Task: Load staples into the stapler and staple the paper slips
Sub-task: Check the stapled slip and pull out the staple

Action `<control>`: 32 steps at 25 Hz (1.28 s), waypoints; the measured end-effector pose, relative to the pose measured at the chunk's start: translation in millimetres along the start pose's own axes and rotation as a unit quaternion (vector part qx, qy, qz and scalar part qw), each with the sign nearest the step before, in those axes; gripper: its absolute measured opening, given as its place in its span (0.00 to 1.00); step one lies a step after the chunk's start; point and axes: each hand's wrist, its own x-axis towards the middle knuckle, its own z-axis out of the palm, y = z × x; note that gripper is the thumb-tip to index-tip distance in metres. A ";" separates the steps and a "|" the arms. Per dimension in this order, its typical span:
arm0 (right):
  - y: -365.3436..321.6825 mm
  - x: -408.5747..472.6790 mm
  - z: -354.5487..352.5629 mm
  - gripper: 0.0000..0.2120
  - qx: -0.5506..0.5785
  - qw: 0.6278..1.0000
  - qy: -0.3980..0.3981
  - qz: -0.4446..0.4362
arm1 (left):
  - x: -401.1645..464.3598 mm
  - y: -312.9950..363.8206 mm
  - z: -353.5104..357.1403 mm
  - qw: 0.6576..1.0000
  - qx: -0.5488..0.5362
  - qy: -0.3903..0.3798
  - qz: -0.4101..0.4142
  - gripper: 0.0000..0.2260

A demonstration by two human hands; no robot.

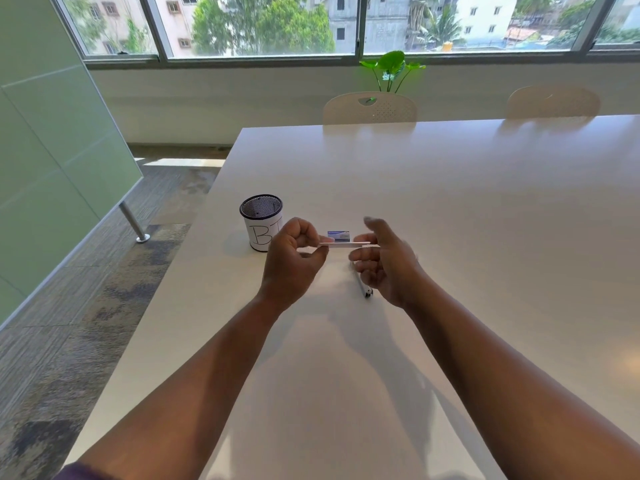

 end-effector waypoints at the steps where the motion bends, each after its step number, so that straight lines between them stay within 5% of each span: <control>1: -0.5 -0.8 0.9 0.15 0.000 1.000 -0.012 -0.003 | -0.4 0.2 0.5 1.000 0.012 -0.002 0.014 0.12; 3: -0.2 -1.8 1.5 0.07 -0.004 0.999 -0.017 -0.028 | -1.2 0.3 0.5 1.000 0.018 -0.008 0.022 0.14; 6: 1.0 -3.2 -0.5 0.09 -0.025 0.997 -0.011 -0.073 | -2.5 1.8 1.1 1.000 0.013 -0.011 -0.001 0.17; 8: 1.7 -5.2 -1.2 0.11 -0.042 0.995 -0.017 -0.092 | -2.4 3.0 2.6 0.994 -0.071 -0.011 -0.087 0.16; 12: 3.4 -8.5 -0.8 0.10 -0.082 0.988 -0.023 -0.127 | -0.8 8.0 -0.3 0.928 -0.275 -0.050 -0.246 0.10; 17: 6.1 -12.2 -0.7 0.12 -0.117 0.980 -0.035 -0.156 | -2.9 9.7 1.3 0.942 -0.222 -0.052 -0.245 0.10; 26: 8.0 -9.7 5.3 0.10 -0.027 0.987 0.001 -0.155 | 8.8 21.2 2.8 0.883 -0.272 0.015 -0.383 0.06; 32: 8.8 -10.9 8.5 0.10 -0.060 0.989 0.001 -0.133 | 7.7 23.8 0.4 0.873 -0.270 -0.003 -0.407 0.04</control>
